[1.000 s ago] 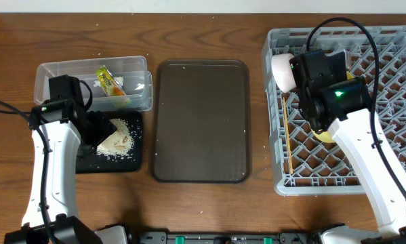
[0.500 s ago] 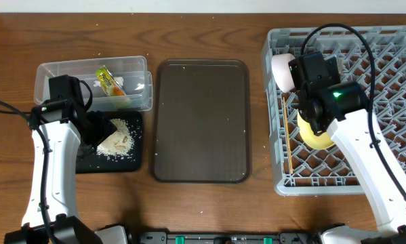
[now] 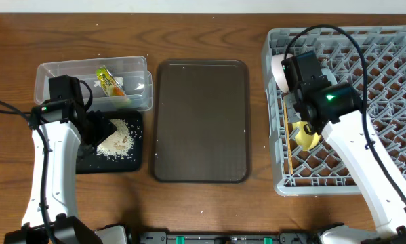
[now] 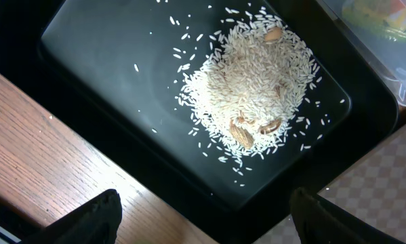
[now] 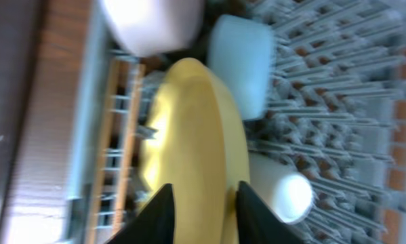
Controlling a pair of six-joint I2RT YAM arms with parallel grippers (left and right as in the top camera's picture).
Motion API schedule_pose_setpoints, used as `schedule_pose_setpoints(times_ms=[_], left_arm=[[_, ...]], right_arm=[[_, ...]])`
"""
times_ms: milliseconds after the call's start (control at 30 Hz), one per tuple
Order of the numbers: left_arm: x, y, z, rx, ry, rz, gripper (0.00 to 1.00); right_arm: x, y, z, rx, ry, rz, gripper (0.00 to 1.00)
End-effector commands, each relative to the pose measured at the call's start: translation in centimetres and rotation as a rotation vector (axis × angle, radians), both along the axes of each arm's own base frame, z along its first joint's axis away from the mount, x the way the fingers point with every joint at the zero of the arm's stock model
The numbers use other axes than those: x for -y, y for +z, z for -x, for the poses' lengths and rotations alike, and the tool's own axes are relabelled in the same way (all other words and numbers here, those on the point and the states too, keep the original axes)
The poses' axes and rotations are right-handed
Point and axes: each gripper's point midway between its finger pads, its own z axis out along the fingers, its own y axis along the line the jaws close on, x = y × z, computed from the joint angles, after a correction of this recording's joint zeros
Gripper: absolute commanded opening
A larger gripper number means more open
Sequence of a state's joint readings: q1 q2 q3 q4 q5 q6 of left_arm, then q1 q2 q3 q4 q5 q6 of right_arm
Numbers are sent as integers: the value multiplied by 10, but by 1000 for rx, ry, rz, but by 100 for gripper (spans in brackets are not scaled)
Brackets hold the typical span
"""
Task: Sort waste into correct bins and load items into the dishwasher rack
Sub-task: 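Lower the yellow plate upright into the rack and open the right gripper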
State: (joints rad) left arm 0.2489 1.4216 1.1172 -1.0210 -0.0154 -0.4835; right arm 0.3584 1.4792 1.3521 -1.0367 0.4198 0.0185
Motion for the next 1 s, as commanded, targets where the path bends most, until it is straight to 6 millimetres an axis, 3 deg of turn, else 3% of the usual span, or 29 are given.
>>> schedule_pose_setpoints(times_ms=[0,233,400,533,667,800,967], left_arm=[[-4,0,2,-4,20,-17,82],[-4,0,2,-5,20,-17,82],[-4,0,2,-5,19,-16,82],[-4,0,2,-4,20,-16,82],[-4,0,2,-3,20,-16,82],[-3,1,-2,8,7,-15,82],[25,3,-23,78,-201,41,82]], right_arm=[[-28,-4,9,-42,61,-147,31],[-30,0,4,-6,3,-192,39],[-26,20,-5,90,-65,-257,47],[-3,50,-18,229,-180,-339,57],[24,67,-27,302,-242,-424,55],[46,59,-28,266,-290,-507,54],[41,43,-35,187,-207,-585,53]])
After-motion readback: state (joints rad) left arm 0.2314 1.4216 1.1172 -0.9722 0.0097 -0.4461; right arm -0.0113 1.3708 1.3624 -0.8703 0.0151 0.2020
